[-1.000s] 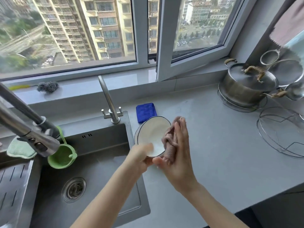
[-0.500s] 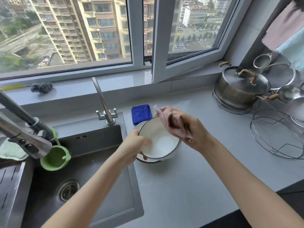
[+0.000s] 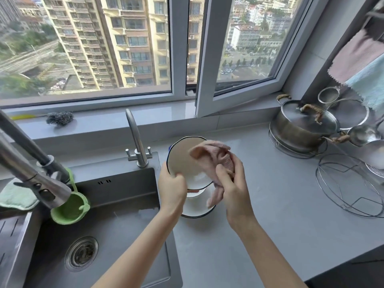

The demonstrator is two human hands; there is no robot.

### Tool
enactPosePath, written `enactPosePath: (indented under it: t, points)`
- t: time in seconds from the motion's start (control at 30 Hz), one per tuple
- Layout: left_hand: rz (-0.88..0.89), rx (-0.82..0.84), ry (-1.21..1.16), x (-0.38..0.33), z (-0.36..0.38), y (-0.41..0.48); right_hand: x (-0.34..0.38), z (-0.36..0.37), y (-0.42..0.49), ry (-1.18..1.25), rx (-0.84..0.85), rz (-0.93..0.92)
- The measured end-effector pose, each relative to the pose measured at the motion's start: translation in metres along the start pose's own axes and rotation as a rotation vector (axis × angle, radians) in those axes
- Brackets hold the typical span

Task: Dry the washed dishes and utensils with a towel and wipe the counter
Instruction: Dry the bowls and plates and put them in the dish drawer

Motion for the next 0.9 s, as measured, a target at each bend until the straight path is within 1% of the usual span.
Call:
enactPosePath:
  t: [0.07,0.13,0.23,0.27,0.3,0.37,0.43,0.5,0.53,0.6,0.67,0.73,0.77,0.8,0.83,0.9]
  points:
    - [0.019,0.086,0.027,-0.004,-0.009,-0.002,0.004,-0.007,0.004,-0.151,0.001,-0.072]
    - [-0.001,0.185,0.052,-0.010,-0.019,-0.004,0.010,-0.013,0.009,-0.279,0.035,-0.080]
    - [-0.011,0.271,0.078,-0.019,-0.029,-0.008,0.016,-0.008,0.008,-0.358,0.206,-0.006]
    - [0.010,0.289,0.096,-0.022,-0.031,-0.010,0.017,-0.004,0.007,-0.357,0.225,0.006]
    - [0.034,0.308,0.110,-0.023,-0.033,-0.012,0.017,0.001,0.004,-0.341,0.203,0.014]
    - [0.091,0.347,0.134,-0.027,-0.040,-0.016,0.014,0.011,0.000,-0.283,0.080,0.017]
    - [0.185,0.358,0.189,-0.031,-0.047,-0.022,0.007,0.019,-0.003,-0.321,-0.063,0.008]
    - [0.290,0.347,0.268,-0.033,-0.055,-0.028,-0.001,0.024,-0.010,-0.379,-0.147,0.024]
    - [0.313,0.344,0.282,-0.033,-0.058,-0.031,-0.005,0.025,-0.014,-0.395,-0.198,0.035]
    - [0.287,0.333,0.226,-0.028,-0.061,-0.035,-0.009,0.028,-0.023,-0.401,-0.349,0.054]
    - [0.240,0.248,0.140,-0.020,-0.060,-0.042,-0.017,0.031,-0.035,-0.296,-0.499,0.102]
    - [0.184,0.148,0.021,-0.010,-0.060,-0.058,-0.024,0.034,-0.048,-0.194,-0.575,0.142]
    - [0.137,0.130,-0.028,-0.005,-0.061,-0.069,-0.023,0.031,-0.053,-0.230,-0.593,0.121]
    - [0.099,0.155,-0.048,0.000,-0.062,-0.076,-0.019,0.025,-0.056,-0.310,-0.598,0.076]
    - [0.086,0.231,-0.036,0.004,-0.065,-0.079,-0.014,0.016,-0.058,-0.408,-0.593,0.015]
    - [0.111,0.472,0.090,0.005,-0.070,-0.073,0.001,-0.006,-0.063,-0.610,-0.538,-0.175]
Point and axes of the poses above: each hand's wrist, its own y-axis towards the middle knuckle, its own z-axis out of the palm, x = y × z, the point moved 2 cm from there along y, towards the middle knuckle, and after that the axes turned 11 degrees about -x, right-handed, at the moved point
